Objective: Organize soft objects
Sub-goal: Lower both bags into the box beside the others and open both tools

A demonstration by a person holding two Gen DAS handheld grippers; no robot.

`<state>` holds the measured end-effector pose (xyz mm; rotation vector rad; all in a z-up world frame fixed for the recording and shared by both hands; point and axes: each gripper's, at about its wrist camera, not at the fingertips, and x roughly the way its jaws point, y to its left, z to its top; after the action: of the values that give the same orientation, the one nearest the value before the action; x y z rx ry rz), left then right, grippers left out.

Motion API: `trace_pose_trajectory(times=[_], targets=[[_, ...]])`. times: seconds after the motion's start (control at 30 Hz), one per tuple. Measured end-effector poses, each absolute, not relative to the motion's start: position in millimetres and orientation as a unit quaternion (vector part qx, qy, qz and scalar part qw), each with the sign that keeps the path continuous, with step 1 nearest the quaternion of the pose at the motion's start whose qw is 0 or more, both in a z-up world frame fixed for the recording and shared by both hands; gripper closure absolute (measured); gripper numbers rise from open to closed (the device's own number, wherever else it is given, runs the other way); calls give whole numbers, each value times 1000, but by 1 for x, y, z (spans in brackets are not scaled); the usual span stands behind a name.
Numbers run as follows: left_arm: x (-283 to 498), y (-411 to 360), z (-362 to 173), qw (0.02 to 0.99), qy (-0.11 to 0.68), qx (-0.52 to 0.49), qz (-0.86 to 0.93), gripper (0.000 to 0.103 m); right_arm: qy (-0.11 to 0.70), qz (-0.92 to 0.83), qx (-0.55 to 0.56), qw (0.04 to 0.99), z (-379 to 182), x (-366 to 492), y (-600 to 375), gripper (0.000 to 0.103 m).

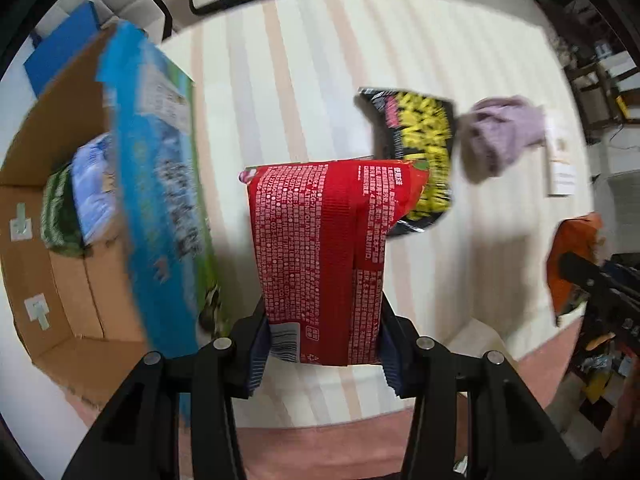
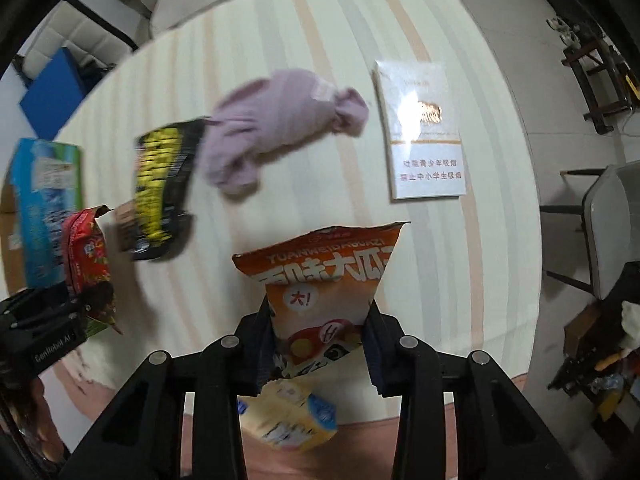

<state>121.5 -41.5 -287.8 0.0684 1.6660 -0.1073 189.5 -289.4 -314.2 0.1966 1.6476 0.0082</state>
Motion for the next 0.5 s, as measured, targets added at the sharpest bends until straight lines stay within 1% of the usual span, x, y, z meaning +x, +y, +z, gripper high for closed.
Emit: trace_pose_trajectory(times=[0.2, 0.3, 0.4, 0.5], targets=[[87, -6, -223, 713, 699, -3, -59, 59, 704, 55, 88, 703, -258, 174, -251, 63], [91, 20, -189, 730, 681, -14, -55, 59, 690, 89, 84, 713, -230, 178, -228, 63], [114, 54, -153, 748, 663, -19, -35, 59, 676, 125, 78, 722, -197, 180, -178, 63], [125, 96, -137, 759, 651, -21, -7, 59, 665, 153, 67, 728, -180, 189, -127, 63]])
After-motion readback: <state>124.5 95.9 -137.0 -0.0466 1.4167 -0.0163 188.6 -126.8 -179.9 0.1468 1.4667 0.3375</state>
